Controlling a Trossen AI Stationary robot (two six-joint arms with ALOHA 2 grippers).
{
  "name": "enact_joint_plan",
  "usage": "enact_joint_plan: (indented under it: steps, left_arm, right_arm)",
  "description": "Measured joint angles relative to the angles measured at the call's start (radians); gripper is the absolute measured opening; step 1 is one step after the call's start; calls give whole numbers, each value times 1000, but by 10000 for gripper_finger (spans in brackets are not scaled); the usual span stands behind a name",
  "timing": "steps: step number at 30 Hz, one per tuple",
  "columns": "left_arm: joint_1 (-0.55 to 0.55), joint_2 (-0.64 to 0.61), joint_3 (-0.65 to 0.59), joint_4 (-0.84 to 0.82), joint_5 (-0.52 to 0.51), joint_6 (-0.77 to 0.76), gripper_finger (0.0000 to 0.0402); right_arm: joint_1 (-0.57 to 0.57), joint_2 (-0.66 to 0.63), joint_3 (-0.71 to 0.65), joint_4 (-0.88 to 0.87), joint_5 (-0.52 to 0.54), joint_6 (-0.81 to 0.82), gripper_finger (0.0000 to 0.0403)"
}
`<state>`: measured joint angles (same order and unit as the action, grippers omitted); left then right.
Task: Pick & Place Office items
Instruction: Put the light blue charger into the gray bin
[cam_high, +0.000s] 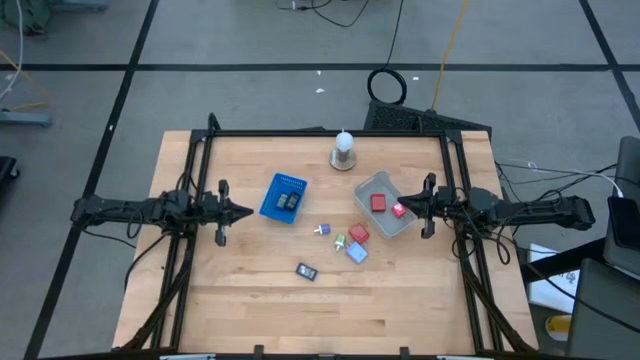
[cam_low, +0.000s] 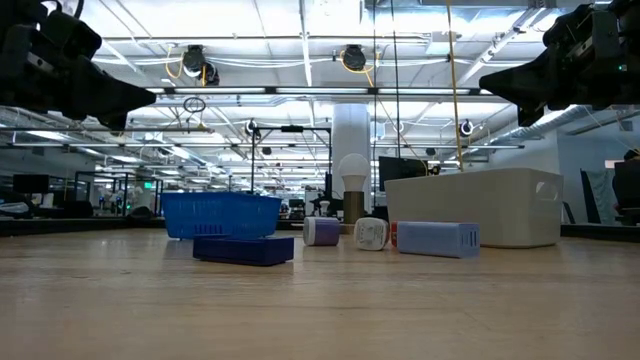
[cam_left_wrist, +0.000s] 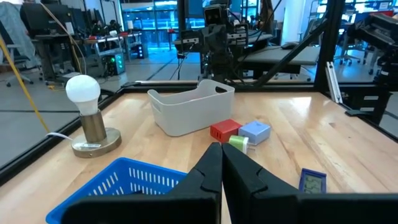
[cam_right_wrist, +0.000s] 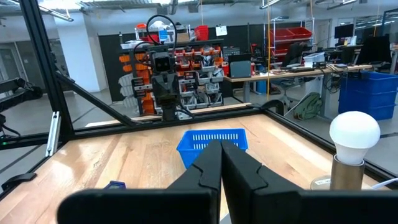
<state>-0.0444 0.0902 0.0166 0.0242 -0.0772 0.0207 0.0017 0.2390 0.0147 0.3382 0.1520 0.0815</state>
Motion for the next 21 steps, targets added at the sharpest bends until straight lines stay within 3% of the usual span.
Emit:
enact_joint_plan:
  steps: [12, 16, 21]
  left_arm:
    - [0, 0, 0, -3, -1, -42, 5]
    - [0, 0, 0, -3, -1, -59, 4]
    - [0, 0, 0, 0, -1, -82, 18]
  right_arm:
    - [0, 1, 6, 51, 3, 27, 0]
    - [0, 29, 68, 13, 5, 4, 0]
    - [0, 164, 205, -120, 6, -42, 0]
